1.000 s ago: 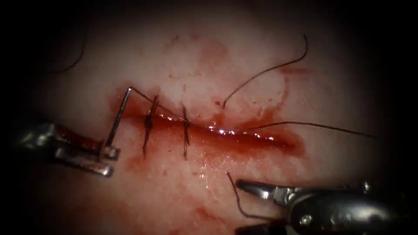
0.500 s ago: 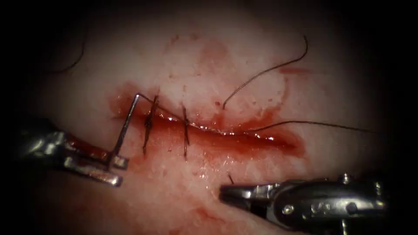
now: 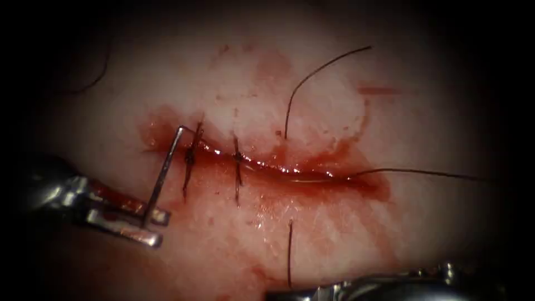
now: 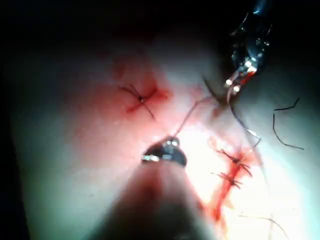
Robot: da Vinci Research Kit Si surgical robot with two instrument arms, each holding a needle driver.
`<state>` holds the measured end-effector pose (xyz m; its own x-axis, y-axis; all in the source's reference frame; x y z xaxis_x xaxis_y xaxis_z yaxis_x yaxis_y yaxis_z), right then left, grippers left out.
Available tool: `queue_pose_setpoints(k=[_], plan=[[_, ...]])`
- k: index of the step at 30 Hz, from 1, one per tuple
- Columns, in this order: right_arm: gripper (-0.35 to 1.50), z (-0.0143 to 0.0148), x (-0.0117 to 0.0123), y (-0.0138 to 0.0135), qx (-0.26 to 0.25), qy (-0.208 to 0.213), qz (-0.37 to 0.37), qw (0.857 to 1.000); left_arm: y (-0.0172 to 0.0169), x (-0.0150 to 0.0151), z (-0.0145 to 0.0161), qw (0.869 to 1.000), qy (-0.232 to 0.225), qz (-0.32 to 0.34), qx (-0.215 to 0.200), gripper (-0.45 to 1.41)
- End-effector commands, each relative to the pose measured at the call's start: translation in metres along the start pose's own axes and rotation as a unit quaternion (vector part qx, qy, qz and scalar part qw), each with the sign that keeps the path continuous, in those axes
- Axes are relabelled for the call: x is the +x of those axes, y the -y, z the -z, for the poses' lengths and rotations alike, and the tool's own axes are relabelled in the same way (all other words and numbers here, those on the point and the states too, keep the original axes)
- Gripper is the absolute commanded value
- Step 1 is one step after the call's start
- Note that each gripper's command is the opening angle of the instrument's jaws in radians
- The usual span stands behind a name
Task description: Wound Closure
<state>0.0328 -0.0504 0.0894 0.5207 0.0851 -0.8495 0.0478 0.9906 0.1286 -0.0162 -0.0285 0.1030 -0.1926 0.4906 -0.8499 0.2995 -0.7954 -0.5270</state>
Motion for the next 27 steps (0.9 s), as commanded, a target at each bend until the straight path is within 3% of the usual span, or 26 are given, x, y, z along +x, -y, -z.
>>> queue_pose_setpoints(k=[1, 8, 10, 12, 13, 18, 21, 27], plan=[[1.26, -0.0005, 0.0004, -0.0004, -0.018, -0.001, -0.003, 1.000, 0.0003, -0.0005, -0.0010, 1.000, 0.000, 0.001, 0.003, -0.45], [1.18, 0.0042, 0.0005, -0.0019, -0.027, -0.022, -0.017, 0.999, 0.0055, 0.0001, -0.0087, 1.000, -0.002, -0.001, -0.001, -0.45], [1.18, 0.0054, 0.0002, -0.0023, -0.032, -0.020, -0.019, 0.999, 0.0079, 0.0001, -0.0106, 1.000, -0.003, 0.000, 0.001, -0.45], [1.26, 0.0077, -0.0011, -0.0019, -0.020, -0.011, -0.018, 1.000, 0.0124, -0.0007, -0.0128, 1.000, 0.000, -0.003, 0.028, -0.45], [1.18, 0.0081, -0.0013, -0.0016, -0.007, -0.008, -0.016, 1.000, 0.0135, -0.0013, -0.0132, 0.999, 0.001, -0.004, 0.031, -0.45], [1.15, 0.0088, -0.0018, -0.0011, 0.007, -0.006, -0.012, 1.000, 0.0170, -0.0050, -0.0141, 0.999, 0.028, -0.014, 0.034, -0.45], [1.13, 0.0084, -0.0019, -0.0009, 0.006, -0.006, -0.013, 1.000, 0.0172, -0.0075, -0.0134, 0.999, 0.047, -0.021, 0.008, -0.45], [1.13, 0.0065, -0.0029, -0.0005, 0.007, 0.012, -0.009, 1.000, 0.0149, -0.0065, -0.0100, 0.998, 0.030, -0.022, -0.045, -0.45]])
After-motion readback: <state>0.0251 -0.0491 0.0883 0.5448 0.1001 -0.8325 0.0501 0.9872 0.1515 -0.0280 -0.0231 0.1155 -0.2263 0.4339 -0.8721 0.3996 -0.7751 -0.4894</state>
